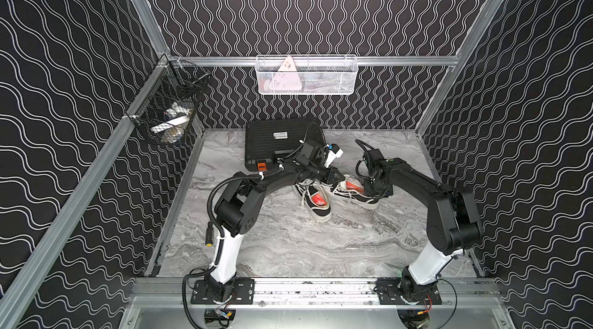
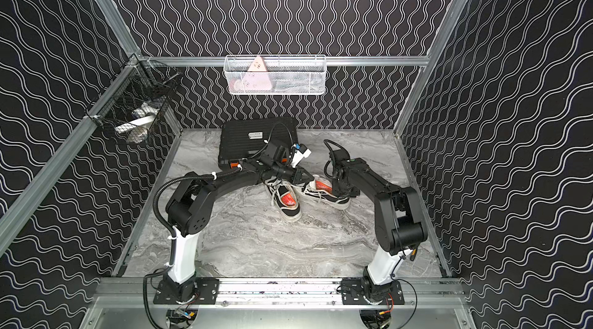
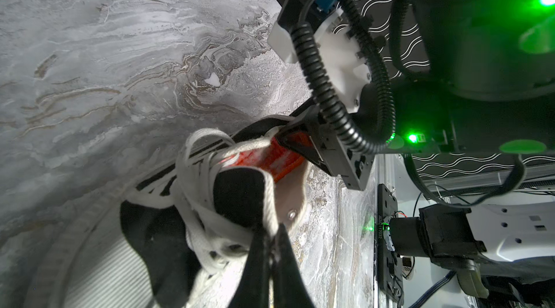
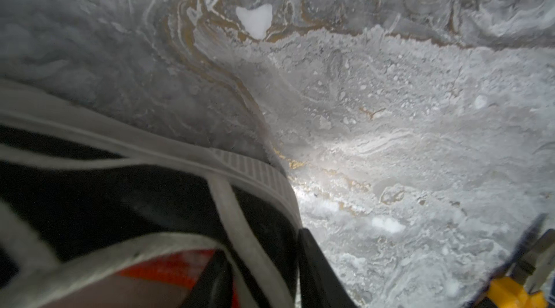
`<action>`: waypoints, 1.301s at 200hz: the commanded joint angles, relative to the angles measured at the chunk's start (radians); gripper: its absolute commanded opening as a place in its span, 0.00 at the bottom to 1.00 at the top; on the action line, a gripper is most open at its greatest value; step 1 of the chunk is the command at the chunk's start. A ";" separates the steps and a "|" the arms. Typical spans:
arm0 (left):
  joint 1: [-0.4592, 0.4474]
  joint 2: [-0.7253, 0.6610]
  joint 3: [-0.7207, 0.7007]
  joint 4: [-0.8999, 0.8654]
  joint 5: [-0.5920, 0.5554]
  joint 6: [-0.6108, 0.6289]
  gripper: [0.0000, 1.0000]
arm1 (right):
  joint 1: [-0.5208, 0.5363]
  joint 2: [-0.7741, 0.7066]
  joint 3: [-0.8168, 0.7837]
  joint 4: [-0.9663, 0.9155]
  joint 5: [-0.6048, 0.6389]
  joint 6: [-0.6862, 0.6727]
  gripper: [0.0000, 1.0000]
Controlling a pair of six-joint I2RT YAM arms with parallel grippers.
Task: Insert the insole into the shoe
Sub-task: Insert the insole into the shoe, then adjust the shoe at the center of the board.
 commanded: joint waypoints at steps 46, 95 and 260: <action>-0.020 0.044 0.039 0.025 0.041 0.008 0.00 | 0.076 -0.113 -0.083 0.036 -0.241 0.245 0.52; -0.025 0.042 0.036 0.006 0.043 0.035 0.00 | 0.063 -0.094 -0.001 0.018 -0.080 0.032 0.64; -0.024 0.000 0.127 -0.158 -0.099 -0.041 0.28 | 0.066 -0.127 -0.193 0.308 -0.138 0.295 0.13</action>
